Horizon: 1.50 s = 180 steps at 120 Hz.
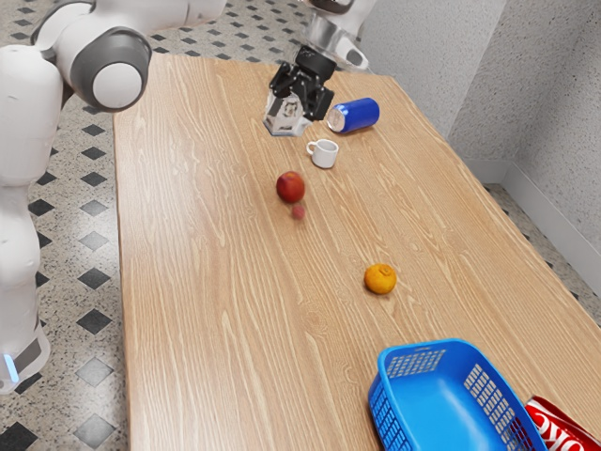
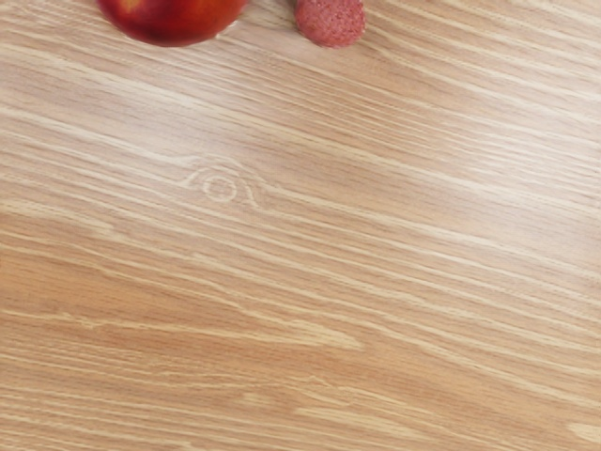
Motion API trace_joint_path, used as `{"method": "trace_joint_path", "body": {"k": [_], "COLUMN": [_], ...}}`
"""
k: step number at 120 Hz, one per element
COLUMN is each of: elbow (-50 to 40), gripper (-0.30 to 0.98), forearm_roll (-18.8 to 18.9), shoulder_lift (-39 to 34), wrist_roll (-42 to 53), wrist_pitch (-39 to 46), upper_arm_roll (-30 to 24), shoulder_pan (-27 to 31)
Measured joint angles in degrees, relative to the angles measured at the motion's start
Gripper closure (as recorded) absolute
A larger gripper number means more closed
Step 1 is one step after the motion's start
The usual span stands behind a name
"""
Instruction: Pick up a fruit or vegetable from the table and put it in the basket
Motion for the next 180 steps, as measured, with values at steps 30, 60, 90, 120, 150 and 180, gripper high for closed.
{"method": "trace_joint_path", "body": {"k": [30,60,90,120,150,180], "elbow": [0.26,3.77,-1.67,-32.10,-38.10,-41.43], "gripper": [0.00,0.00,0.00,0.00,0.00,0.01], "forearm_roll": [-0.87,1.81,7.12,9.40,7.68,5.38], "shoulder_lift": [-0.04,2.71,9.96,-14.03,-17.72,-19.60], "wrist_roll": [-1.19,-4.43,-6.96,-7.38,-7.95,-9.33], "wrist_pitch": [13.01,19.19,28.47,36.43,40.26,43.01], "upper_arm_roll": [0.07,-1.56,0.46,7.60,7.68,8.92], "shoulder_pan": [-0.02,-5.92,-6.95,-5.49,-3.64,-20.57]}}
